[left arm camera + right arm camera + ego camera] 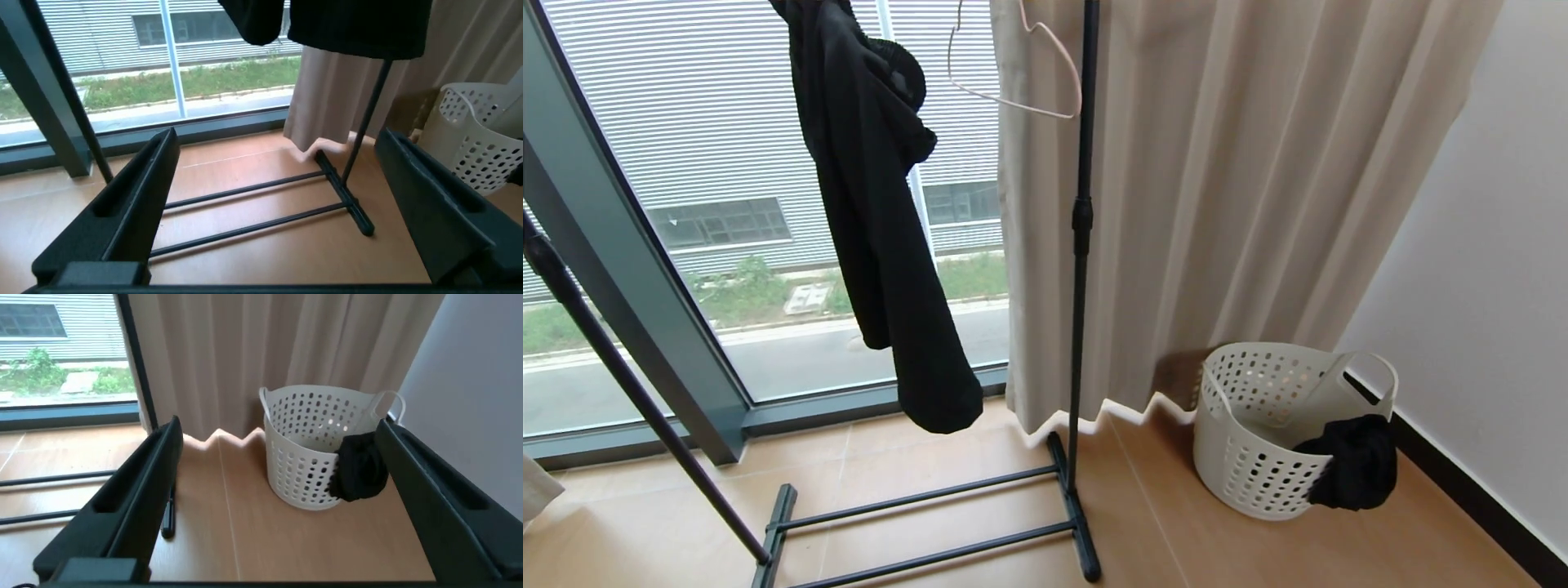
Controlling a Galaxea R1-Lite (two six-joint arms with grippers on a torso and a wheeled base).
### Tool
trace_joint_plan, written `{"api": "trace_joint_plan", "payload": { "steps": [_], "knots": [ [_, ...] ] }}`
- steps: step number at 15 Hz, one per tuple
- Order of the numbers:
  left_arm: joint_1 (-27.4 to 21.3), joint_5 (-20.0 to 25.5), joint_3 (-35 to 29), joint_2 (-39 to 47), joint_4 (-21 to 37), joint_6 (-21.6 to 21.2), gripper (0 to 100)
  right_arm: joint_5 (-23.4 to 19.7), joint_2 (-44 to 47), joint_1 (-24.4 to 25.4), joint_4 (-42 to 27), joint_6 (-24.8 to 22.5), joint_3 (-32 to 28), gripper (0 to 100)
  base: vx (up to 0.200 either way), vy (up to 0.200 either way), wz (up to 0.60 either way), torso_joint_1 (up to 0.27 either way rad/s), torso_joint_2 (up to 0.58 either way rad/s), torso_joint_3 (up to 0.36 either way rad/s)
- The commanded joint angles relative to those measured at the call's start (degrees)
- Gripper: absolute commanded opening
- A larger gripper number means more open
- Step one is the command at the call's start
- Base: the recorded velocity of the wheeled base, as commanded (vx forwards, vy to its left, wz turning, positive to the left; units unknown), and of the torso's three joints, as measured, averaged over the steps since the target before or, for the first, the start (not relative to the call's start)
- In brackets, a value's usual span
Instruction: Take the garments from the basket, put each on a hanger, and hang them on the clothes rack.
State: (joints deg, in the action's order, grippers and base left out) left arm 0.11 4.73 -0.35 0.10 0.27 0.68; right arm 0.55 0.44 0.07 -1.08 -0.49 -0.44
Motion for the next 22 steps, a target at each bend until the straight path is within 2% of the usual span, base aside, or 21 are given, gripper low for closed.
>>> {"api": "trace_joint_plan", "payload": {
  "steps": [1, 6, 10, 12, 15, 18, 22],
  "knots": [
    [0.1, -0.1, 0.0, 0.0, 0.1, 0.0, 100, 0.0, 0.1, 0.0, 0.0, 0.0, 0.0, 100, 0.0, -0.2, 0.0, 0.002, 0.01, 0.002],
    [0.0, 0.0, 0.0, 0.0, 0.1, -0.1, 100, 0.0, 0.1, 0.0, 0.0, 0.0, 0.0, 100, 0.0, -0.2, 0.0, 0.0, 0.0, 0.0],
    [0.0, -0.1, 0.0, 0.0, 0.1, -0.1, 100, 0.0, 0.1, 0.0, 0.0, 0.0, 0.0, 100, 0.2, -0.05, 0.0, -0.001, 0.0, 0.006],
    [0.0, 0.0, 0.0, 0.0, 0.1, -0.1, 100, 0.0, 0.1, 0.0, 0.0, 0.0, 0.1, 100, 0.2, -0.2, 0.0, 0.007, 0.0, 0.002],
    [0.0, 0.0, 0.0, 0.0, 0.1, -0.2, 100, 0.0, 0.1, 0.0, 0.0, 0.0, 0.0, 100, 0.0, -0.2, 0.0, 0.007, 0.01, 0.004],
    [0.0, 0.0, 0.0, 0.0, 0.1, -0.1, 100, 0.0, 0.1, 0.0, 0.1, 0.0, 0.0, 100, 0.0, -0.2, -0.6, 0.004, 0.0, 0.002],
    [0.0, 0.0, 0.0, 0.0, 0.1, -0.1, 100, 0.0, 0.0, 0.0, 0.1, 0.0, 0.0, 100, 0.0, -0.2, 0.0, 0.001, 0.0, 0.0]
  ]
}}
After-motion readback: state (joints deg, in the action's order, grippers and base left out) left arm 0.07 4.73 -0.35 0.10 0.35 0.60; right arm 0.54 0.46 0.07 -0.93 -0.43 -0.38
